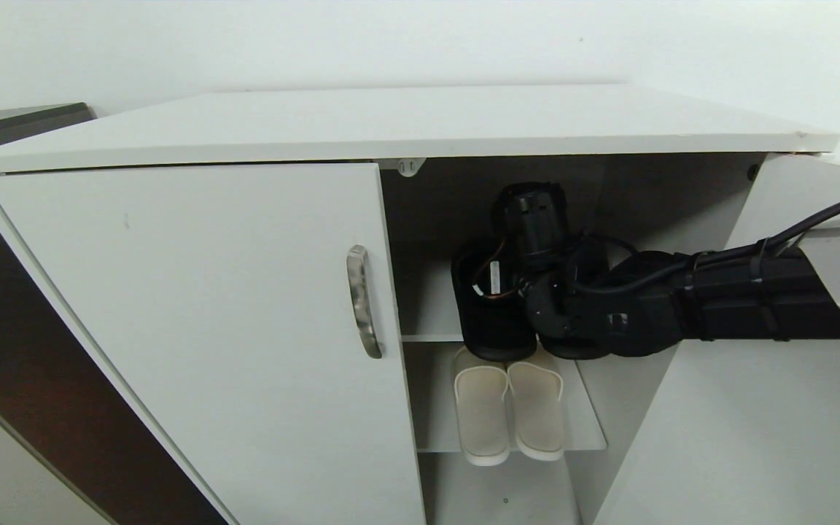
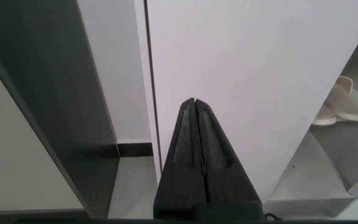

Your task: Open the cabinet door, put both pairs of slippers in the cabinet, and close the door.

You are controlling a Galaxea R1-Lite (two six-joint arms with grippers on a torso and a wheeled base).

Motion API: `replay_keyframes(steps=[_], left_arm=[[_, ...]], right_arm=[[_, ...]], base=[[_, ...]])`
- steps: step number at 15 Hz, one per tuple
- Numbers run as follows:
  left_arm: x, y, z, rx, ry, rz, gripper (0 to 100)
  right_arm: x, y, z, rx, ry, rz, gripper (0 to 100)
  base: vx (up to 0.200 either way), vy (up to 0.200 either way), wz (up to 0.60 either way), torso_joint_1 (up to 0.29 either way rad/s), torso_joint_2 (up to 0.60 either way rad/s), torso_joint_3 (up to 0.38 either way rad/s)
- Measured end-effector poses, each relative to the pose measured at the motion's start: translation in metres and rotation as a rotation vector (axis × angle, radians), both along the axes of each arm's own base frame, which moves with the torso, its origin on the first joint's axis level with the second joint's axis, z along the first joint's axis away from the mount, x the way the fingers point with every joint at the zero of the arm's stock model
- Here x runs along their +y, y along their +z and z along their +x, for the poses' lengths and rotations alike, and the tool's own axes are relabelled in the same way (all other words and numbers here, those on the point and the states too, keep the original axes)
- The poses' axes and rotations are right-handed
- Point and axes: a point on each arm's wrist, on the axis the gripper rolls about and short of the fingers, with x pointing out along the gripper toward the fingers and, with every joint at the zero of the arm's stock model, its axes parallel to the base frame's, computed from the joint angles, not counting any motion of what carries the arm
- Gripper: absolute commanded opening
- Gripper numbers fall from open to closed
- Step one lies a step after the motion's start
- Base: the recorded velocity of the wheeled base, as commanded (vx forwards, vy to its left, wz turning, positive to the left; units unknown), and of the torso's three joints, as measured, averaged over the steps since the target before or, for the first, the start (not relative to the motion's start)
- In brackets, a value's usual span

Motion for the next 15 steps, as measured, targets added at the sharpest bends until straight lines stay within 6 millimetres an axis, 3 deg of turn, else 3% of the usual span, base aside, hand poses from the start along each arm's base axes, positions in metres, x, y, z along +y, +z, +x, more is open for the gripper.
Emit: replay_keyframes(steps=[7, 15], left_arm=[[0.0, 0.0, 0.0, 0.0, 0.0, 0.0, 0], [0.0, 0.0, 0.0, 0.0, 0.0, 0.0, 0]], right_arm=[[-0.001, -0.001, -0.001, 0.005, 0.0, -0.004, 100], [-0.011, -0.002, -0.035, 0.038, 0.028, -0.016, 100]], base=[[0.0, 0.0, 0.0, 0.0, 0.0, 0.0], [0.0, 0.0, 0.0, 0.0, 0.0, 0.0]])
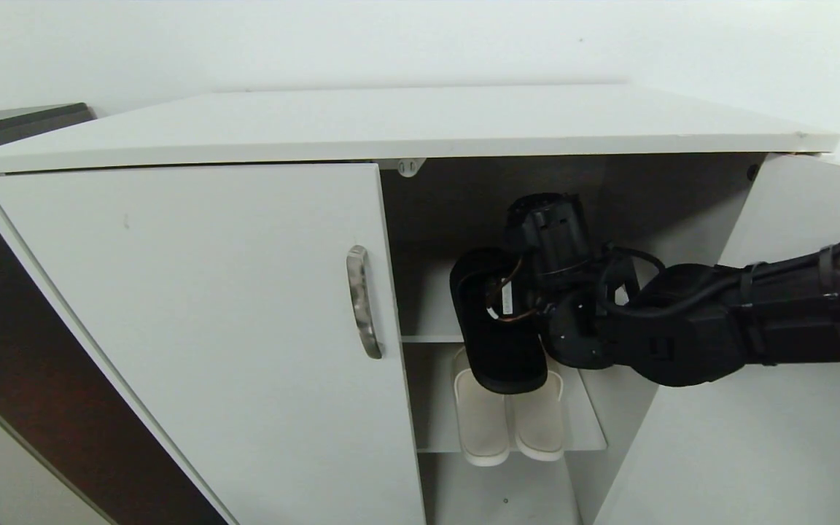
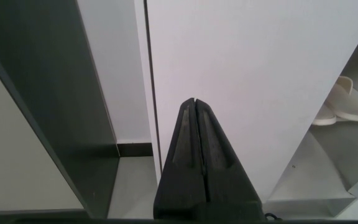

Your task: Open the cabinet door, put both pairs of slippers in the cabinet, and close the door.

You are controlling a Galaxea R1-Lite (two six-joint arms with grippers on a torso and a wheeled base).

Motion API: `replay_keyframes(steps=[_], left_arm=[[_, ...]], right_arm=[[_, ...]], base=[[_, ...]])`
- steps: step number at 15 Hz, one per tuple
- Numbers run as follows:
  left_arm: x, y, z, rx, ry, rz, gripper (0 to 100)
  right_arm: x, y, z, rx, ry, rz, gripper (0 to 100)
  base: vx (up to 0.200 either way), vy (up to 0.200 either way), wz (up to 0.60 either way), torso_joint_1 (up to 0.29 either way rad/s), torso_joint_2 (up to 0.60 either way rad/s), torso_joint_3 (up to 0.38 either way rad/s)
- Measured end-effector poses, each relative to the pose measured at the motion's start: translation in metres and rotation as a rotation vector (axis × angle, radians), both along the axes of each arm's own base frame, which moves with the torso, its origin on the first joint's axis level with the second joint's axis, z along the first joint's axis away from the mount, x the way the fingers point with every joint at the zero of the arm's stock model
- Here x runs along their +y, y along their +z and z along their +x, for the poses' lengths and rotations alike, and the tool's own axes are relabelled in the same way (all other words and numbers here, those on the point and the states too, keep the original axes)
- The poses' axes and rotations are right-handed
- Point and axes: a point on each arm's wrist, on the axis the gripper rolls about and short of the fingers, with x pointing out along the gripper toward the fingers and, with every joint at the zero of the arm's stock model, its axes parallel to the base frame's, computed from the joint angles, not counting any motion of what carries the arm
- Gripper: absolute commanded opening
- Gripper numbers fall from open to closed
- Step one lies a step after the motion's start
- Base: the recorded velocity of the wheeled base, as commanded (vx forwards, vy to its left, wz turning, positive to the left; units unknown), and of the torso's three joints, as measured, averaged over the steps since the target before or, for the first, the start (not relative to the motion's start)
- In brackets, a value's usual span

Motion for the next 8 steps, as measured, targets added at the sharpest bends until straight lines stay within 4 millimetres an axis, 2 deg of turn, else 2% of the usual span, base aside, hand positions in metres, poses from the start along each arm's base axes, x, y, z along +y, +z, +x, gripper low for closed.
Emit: replay_keyframes(steps=[4, 8], left_arm=[[0.0, 0.0, 0.0, 0.0, 0.0, 0.0, 0], [0.0, 0.0, 0.0, 0.0, 0.0, 0.0, 0]], right_arm=[[-0.002, 0.005, -0.021, 0.0, 0.03, -0.001, 100], [-0.001, 0.008, -0.024, -0.006, 0.038, 0.004, 100]], base=[[0.0, 0.0, 0.0, 0.0, 0.0, 0.0], [0.0, 0.0, 0.0, 0.0, 0.0, 0.0]])
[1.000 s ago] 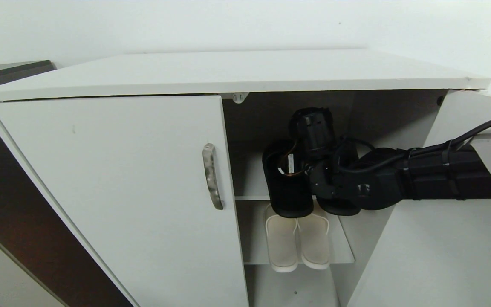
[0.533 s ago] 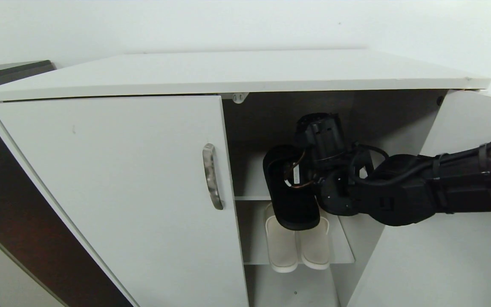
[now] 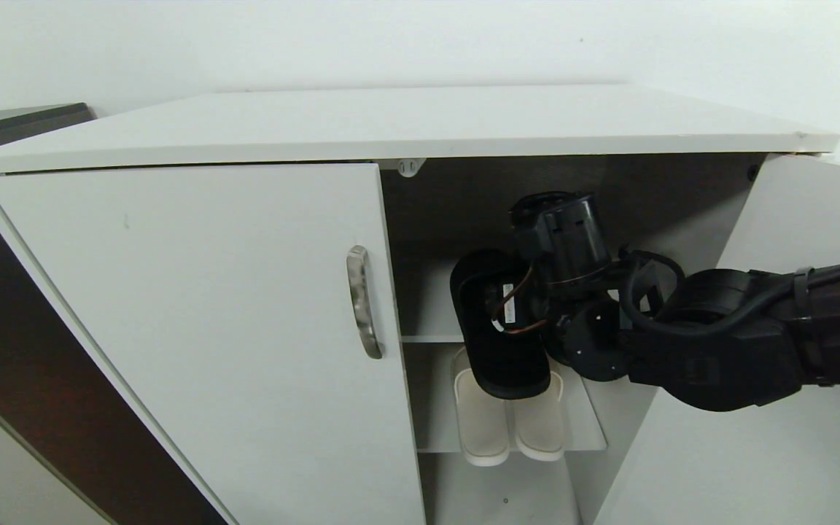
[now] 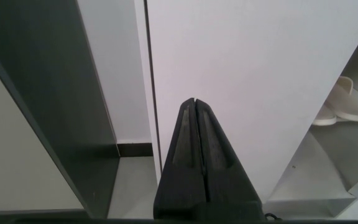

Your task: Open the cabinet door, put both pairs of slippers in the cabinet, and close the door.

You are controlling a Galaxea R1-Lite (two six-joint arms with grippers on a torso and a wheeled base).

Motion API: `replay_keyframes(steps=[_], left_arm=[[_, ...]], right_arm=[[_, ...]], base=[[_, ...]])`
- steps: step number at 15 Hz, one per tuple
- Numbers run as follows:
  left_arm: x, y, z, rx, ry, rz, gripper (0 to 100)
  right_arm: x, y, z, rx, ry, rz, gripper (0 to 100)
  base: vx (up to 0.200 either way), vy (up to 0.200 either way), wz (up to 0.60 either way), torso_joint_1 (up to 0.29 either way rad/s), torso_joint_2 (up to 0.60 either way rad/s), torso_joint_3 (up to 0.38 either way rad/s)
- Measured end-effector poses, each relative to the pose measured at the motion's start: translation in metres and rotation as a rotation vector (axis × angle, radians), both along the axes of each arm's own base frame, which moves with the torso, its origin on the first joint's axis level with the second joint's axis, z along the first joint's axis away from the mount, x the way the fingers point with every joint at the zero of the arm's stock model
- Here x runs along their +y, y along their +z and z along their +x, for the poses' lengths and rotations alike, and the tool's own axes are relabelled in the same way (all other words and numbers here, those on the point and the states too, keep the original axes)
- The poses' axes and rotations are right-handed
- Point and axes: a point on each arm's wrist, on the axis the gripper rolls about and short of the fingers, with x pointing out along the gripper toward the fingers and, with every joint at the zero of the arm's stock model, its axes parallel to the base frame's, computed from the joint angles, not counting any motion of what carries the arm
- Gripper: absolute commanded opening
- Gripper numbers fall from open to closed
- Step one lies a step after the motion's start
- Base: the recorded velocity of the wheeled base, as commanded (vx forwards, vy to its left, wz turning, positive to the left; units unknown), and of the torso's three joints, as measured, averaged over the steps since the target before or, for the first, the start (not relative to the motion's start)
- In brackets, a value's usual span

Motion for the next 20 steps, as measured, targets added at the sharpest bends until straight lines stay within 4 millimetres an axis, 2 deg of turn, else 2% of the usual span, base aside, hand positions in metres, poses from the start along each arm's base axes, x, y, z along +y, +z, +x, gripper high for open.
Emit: replay_keyframes(steps=[3, 7, 11, 16, 20], left_arm=[[0.0, 0.0, 0.0, 0.0, -0.001, 0.0, 0], [0.0, 0.0, 0.0, 0.0, -0.001, 0.0, 0], [0.0, 0.0, 0.0, 0.0, -0.001, 0.0, 0], [0.0, 0.0, 0.0, 0.0, -0.001, 0.0, 0], [0.0, 0.0, 0.0, 0.0, 0.0, 0.0, 0]], right_arm=[[0.002, 0.004, 0.006, -0.014, -0.007, 0.011, 100], [0.007, 0.014, 0.03, -0.051, -0.038, 0.042, 100], [0.01, 0.008, 0.037, -0.045, -0.046, 0.037, 100], [0.009, -0.002, 0.026, -0.017, -0.03, 0.012, 100], [0.002, 0.003, -0.006, -0.004, 0.016, 0.001, 100]], base=[[0.0, 0.0, 0.0, 0.0, 0.0, 0.0], [0.0, 0.0, 0.0, 0.0, 0.0, 0.0], [0.0, 0.0, 0.0, 0.0, 0.0, 0.0], [0.0, 0.0, 0.0, 0.0, 0.0, 0.0], [0.0, 0.0, 0.0, 0.0, 0.0, 0.0]])
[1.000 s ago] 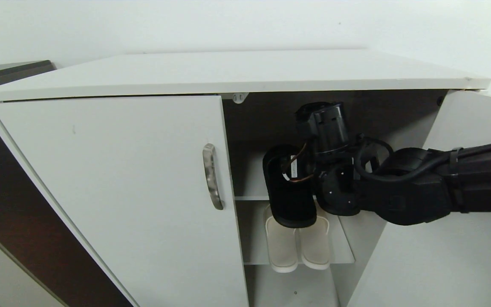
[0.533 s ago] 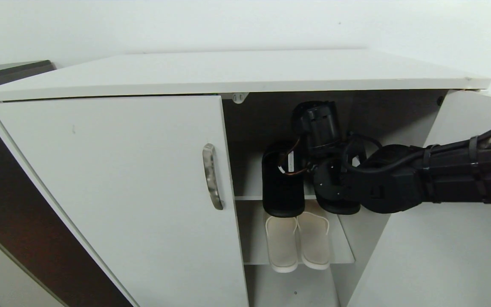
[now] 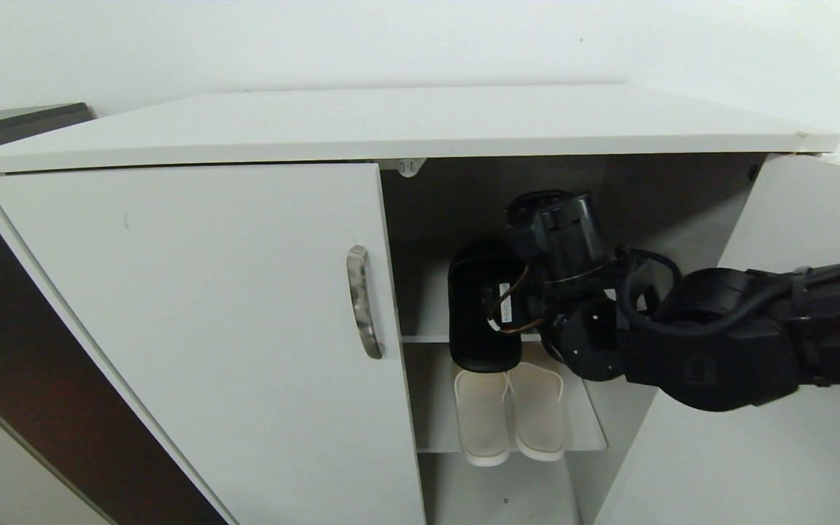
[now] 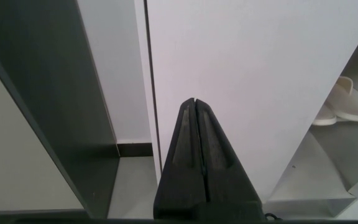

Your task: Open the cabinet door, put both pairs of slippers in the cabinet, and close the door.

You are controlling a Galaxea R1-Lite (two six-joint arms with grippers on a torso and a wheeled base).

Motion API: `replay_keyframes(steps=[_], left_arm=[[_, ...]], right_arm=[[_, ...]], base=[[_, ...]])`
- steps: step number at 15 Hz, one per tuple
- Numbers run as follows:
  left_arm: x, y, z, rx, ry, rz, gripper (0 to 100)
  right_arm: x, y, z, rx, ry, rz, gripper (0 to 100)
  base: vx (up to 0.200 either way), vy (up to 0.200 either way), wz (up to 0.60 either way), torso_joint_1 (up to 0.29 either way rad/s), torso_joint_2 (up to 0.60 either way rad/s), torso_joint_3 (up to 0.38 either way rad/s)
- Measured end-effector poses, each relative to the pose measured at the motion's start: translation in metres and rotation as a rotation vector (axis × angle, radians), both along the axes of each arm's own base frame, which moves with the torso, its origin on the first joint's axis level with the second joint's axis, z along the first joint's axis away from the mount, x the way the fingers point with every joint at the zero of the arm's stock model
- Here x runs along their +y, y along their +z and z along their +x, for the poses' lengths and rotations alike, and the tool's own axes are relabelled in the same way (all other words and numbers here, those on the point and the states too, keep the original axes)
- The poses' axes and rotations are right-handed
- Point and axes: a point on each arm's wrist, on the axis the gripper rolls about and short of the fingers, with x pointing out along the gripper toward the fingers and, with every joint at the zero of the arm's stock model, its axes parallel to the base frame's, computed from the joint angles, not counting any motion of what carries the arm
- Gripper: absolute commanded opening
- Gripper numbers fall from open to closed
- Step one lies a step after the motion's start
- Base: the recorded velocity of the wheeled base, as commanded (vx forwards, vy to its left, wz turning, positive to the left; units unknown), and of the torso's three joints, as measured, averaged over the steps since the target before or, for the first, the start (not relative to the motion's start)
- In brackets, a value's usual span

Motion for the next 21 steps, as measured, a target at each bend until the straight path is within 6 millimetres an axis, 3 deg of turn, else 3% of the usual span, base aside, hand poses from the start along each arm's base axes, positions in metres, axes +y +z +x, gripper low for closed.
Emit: replay_keyframes(steps=[1, 6, 8, 14, 21], left_arm=[[0.0, 0.0, 0.0, 0.0, 0.0, 0.0, 0], [0.0, 0.0, 0.0, 0.0, 0.0, 0.0, 0], [0.0, 0.0, 0.0, 0.0, 0.0, 0.0, 0], [0.0, 0.0, 0.0, 0.0, 0.0, 0.0, 0], [0.0, 0.0, 0.0, 0.001, 0.0, 0.0, 0]], right_arm=[[-0.003, 0.002, -0.012, 0.003, 0.02, -0.003, 0], [-0.029, 0.003, -0.078, 0.058, 0.275, 0.038, 0], [-0.039, 0.004, -0.094, 0.059, 0.325, 0.052, 0], [-0.043, 0.005, -0.102, 0.056, 0.34, 0.056, 0], [-0.043, 0.001, -0.103, 0.056, 0.344, 0.056, 0]], base=[[0.0, 0.0, 0.0, 0.0, 0.0, 0.0], [0.0, 0.0, 0.0, 0.0, 0.0, 0.0], [0.0, 0.0, 0.0, 0.0, 0.0, 0.0], [0.0, 0.0, 0.0, 0.0, 0.0, 0.0], [-0.2, 0.0, 0.0, 0.003, 0.0, 0.002]])
